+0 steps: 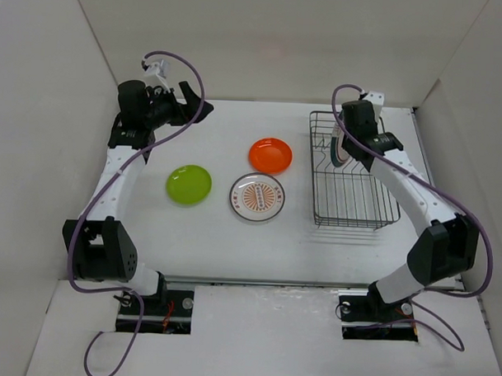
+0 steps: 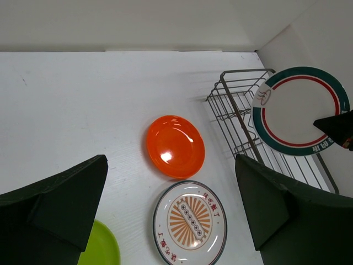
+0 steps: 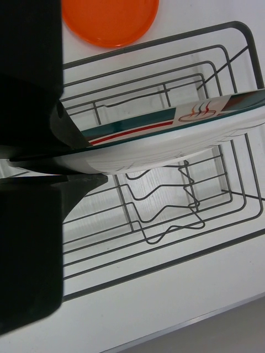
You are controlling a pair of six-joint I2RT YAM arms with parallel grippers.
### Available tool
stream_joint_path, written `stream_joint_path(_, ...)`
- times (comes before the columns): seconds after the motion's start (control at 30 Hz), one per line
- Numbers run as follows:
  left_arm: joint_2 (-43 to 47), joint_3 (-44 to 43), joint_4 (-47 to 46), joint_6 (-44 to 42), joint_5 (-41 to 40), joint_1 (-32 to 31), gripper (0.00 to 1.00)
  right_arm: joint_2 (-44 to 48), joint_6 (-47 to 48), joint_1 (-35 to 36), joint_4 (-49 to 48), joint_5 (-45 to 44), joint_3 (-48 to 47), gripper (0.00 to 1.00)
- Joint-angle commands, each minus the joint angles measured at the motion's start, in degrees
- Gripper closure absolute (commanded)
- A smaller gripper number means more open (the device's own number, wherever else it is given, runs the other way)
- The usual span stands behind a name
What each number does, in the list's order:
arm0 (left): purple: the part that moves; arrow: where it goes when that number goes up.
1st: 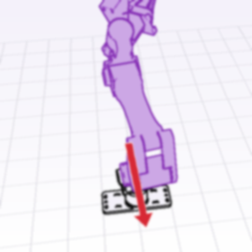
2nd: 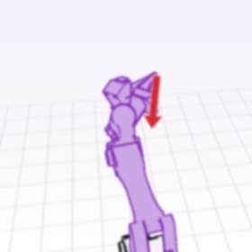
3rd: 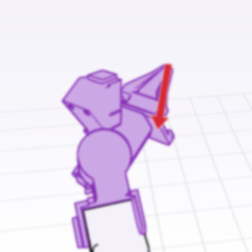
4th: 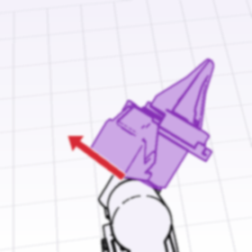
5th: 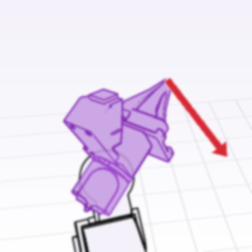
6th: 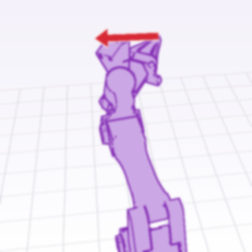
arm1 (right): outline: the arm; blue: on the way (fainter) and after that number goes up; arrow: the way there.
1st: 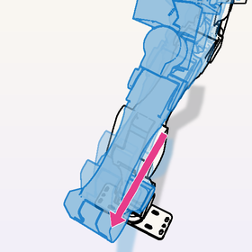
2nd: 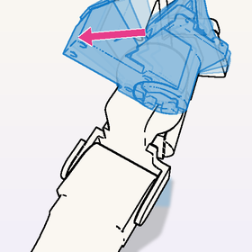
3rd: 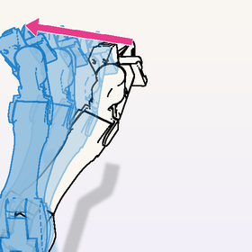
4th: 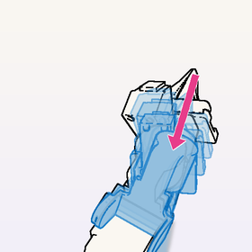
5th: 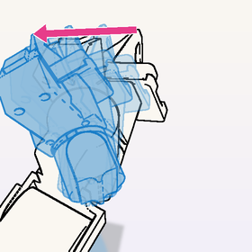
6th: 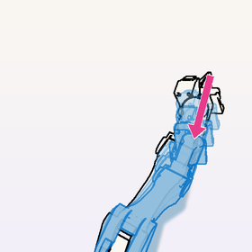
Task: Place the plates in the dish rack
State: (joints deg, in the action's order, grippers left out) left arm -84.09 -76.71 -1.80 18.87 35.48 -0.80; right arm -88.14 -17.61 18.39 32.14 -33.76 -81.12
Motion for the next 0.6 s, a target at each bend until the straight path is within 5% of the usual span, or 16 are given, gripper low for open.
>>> stream_joint_path(0.0, 1.65, 0.85, -2.59, -0.94, 0.37, 0.45, 0.00, -0.72, 0.99, -0.38, -5.24, -0.52, -3.69, 1.00)
stream_joint_path(0.4, 2.18, 2.44, -4.17, -3.22, 0.37, 0.45, 0.00, -7.48, 7.32, 0.86, -9.38, 1.06, -4.31, 0.94)
stream_joint_path(0.53, 0.25, 2.44, -4.17, -4.55, 1.95, 0.45, 0.00, -7.49, 7.32, 0.86, -9.38, 1.58, -4.31, 0.73)
stream_joint_path(0.57, 0.25, 2.44, -4.17, -5.24, 1.96, 0.45, 0.00, -7.49, 7.32, 0.86, -9.38, 1.59, -4.31, 0.58)
